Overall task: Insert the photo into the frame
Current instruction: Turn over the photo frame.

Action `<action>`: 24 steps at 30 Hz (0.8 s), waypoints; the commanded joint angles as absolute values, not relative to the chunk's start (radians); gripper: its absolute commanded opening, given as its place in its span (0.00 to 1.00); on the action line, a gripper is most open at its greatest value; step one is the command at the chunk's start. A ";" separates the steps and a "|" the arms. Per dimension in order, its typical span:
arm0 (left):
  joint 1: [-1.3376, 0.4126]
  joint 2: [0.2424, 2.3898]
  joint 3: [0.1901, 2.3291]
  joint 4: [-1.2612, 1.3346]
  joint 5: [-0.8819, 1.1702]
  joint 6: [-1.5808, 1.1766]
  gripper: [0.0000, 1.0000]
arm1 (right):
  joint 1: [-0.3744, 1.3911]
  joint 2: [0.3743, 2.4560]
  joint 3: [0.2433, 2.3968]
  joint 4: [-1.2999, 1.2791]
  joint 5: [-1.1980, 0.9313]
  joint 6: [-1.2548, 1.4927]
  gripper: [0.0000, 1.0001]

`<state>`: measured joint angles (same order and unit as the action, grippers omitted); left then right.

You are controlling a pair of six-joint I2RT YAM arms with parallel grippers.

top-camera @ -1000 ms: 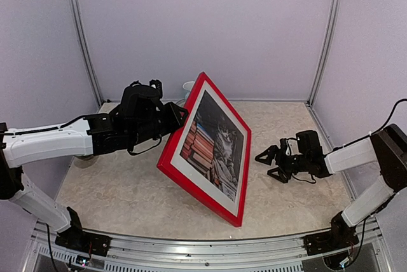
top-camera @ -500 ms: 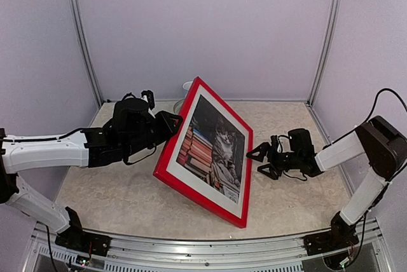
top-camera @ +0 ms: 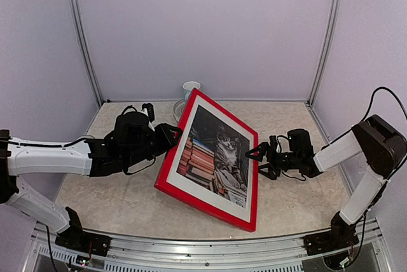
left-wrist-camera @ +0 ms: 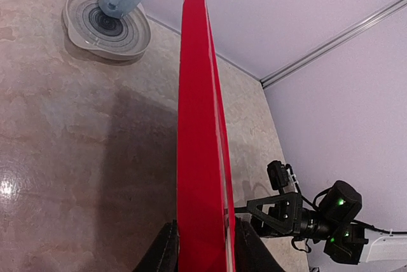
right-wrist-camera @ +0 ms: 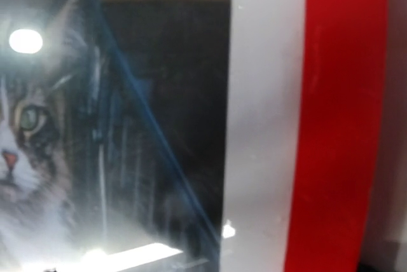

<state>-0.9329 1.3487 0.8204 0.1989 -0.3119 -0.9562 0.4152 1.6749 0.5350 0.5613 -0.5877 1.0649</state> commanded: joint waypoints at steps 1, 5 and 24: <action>-0.940 1.312 0.799 0.283 -0.292 -0.941 0.32 | 0.426 1.670 0.540 0.545 -0.589 1.058 0.99; -0.940 1.307 0.776 0.289 -0.287 -0.950 0.39 | 0.426 1.665 0.540 0.532 -0.588 1.056 0.99; -0.940 1.338 0.671 0.445 -0.227 -0.978 0.52 | 0.426 1.612 0.544 0.450 -0.568 1.015 0.99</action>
